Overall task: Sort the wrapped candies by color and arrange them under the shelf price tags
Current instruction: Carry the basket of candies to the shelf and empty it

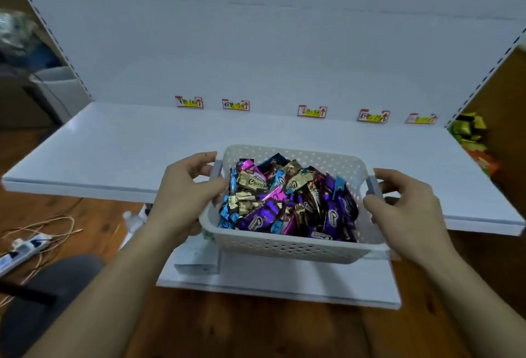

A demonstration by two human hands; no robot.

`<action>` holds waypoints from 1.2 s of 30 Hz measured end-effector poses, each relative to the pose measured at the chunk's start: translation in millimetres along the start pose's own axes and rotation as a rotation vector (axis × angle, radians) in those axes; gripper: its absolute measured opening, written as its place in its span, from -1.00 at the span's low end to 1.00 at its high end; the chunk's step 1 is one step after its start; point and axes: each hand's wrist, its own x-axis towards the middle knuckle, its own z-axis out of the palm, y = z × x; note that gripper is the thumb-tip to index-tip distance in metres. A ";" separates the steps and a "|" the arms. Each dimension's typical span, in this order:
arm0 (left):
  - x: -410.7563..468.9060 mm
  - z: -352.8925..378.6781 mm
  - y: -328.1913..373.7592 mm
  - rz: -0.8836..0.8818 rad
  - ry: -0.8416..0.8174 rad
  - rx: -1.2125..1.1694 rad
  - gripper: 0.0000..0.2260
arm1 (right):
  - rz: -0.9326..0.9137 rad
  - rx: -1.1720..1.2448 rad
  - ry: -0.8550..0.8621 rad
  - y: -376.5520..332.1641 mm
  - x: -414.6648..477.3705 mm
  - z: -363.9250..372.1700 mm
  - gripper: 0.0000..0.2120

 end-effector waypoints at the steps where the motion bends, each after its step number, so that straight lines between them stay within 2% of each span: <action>1: 3.8 3.0 -16.4 0.024 0.014 -0.003 -0.63 | -0.016 0.017 0.017 10.4 0.7 12.5 -0.72; 3: 10.4 5.8 -48.7 0.064 0.038 -0.024 -0.64 | -0.049 0.043 0.055 28.7 -1.0 34.0 -0.68; 6: 5.8 6.0 -82.9 0.094 0.041 -0.041 -0.65 | -0.086 0.050 0.078 49.2 -13.6 49.3 -0.50; 13: -31.1 4.7 -72.3 0.042 0.009 -0.044 -0.65 | -0.067 0.053 0.055 56.4 -52.3 30.5 -0.66; 16: -36.1 0.1 -53.8 0.078 -0.040 0.005 -0.63 | -0.093 0.060 0.101 43.5 -56.9 13.6 -0.74; 18: -31.3 -6.5 -44.5 0.092 -0.072 -0.018 -0.69 | -0.098 0.084 0.121 33.0 -49.9 12.1 -0.83; 21: -21.6 -22.9 -38.9 0.062 -0.078 -0.095 -0.71 | -0.105 0.130 0.091 15.0 -30.1 24.8 -0.79; 31: 108.3 -72.3 -49.5 0.120 0.027 0.057 -0.71 | -0.163 0.200 0.062 -33.3 75.1 123.6 -0.67; 34: 141.0 -73.3 -53.6 0.128 0.069 0.092 -0.73 | -0.171 0.214 0.042 -42.8 104.0 141.2 -0.90; 36: 155.9 -70.7 -52.3 0.129 0.088 0.112 -0.73 | -0.177 0.213 0.036 -45.3 115.5 146.7 -0.88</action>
